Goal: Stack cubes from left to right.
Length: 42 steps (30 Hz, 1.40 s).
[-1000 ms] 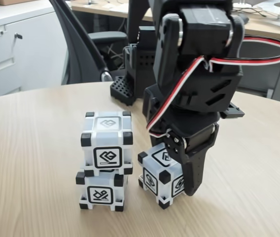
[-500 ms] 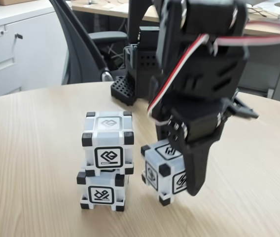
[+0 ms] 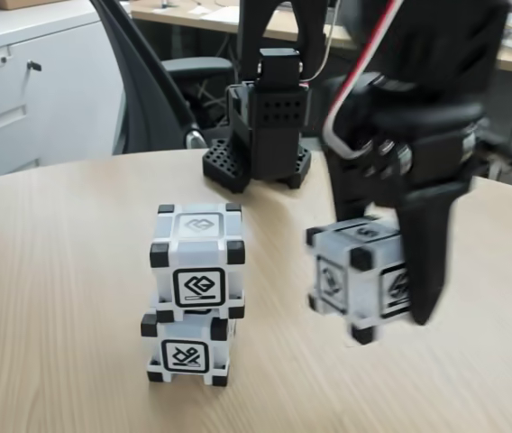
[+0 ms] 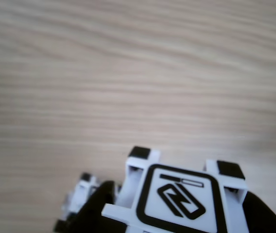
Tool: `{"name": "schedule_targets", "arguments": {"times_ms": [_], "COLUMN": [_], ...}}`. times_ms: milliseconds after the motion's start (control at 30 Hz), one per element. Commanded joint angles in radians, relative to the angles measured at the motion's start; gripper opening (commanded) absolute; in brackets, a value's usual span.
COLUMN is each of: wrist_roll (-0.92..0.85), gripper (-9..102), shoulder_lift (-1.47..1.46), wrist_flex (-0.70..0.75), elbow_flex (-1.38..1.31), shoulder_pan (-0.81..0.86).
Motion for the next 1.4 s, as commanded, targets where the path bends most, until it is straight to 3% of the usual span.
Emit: {"name": "schedule_targets", "arguments": {"times_ms": [0, 633, 1100, 1367], "wrist_roll": [0.038, -0.009, -0.130, -0.115], "gripper": [0, 0, 0, 0], "shoulder_lift": [0.072, 0.163, 0.227, 0.227], "wrist_flex": [-0.003, 0.104, 0.170, 0.170], "elbow_flex": [-0.146, -0.259, -0.256, -0.249], "shoulder_pan": [-0.043, -0.034, 0.298, 0.348]}}
